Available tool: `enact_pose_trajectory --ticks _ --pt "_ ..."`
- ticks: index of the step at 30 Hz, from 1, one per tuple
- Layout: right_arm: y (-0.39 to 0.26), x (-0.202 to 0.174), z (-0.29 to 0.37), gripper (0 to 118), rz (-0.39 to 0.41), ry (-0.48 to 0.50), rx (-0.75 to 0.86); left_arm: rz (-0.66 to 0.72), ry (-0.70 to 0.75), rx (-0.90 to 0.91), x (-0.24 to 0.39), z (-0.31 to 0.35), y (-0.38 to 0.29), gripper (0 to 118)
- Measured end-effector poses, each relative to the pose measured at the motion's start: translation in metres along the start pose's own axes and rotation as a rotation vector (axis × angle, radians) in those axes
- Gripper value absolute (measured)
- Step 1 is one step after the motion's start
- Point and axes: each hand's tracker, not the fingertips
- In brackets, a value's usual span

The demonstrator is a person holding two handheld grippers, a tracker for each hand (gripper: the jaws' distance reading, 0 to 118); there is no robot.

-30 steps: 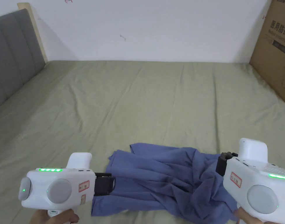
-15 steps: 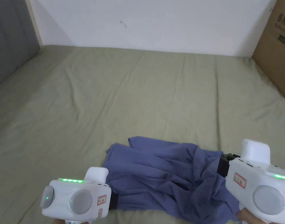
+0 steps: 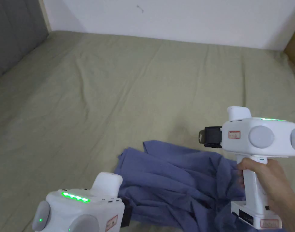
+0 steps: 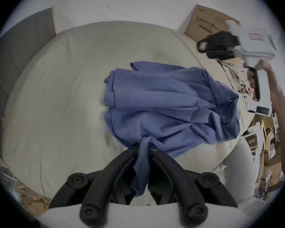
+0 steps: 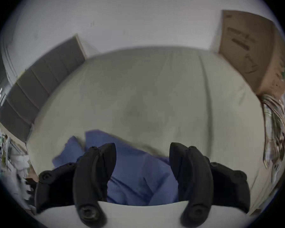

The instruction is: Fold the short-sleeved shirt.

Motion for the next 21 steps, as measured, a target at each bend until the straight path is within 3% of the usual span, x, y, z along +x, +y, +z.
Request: enact_pose_trajectory --ticks 3,5,8,9,11,12,16,19,21 --pt "-0.001 0.002 -0.057 73 0.032 -0.014 -0.197 0.006 0.001 -0.010 -0.001 -0.003 0.000 6" --pt "-0.013 0.001 -0.086 73 0.078 -0.109 -0.304 0.016 -0.004 -0.017 -0.003 -0.004 -0.002 6" --pt "-0.022 -0.006 -0.080 70 0.080 -0.110 -0.213 0.022 -0.013 -0.017 -0.003 -0.002 -0.004 6" --pt "-0.024 -0.009 -0.074 62 0.085 -0.109 -0.204 0.022 -0.017 -0.020 -0.003 -0.002 -0.004 6" --pt "-0.024 -0.013 -0.072 21 0.102 -0.066 -0.198 0.015 -0.011 -0.022 -0.002 -0.001 -0.003 6" --pt "-0.023 -0.016 -0.071 13 0.070 -0.024 -0.205 0.014 -0.007 -0.022 -0.001 -0.001 -0.002 6" --pt "-0.020 -0.023 -0.051 13 0.099 -0.059 -0.183 0.009 -0.001 -0.002 0.003 0.010 0.004 6" --pt "-0.006 -0.009 -0.020 13 0.038 -0.015 -0.117 -0.036 0.030 0.051 0.003 0.025 0.015 6" --pt "0.007 0.005 0.009 13 0.009 -0.053 -0.063 -0.037 0.067 0.085 -0.001 0.039 0.029 6"
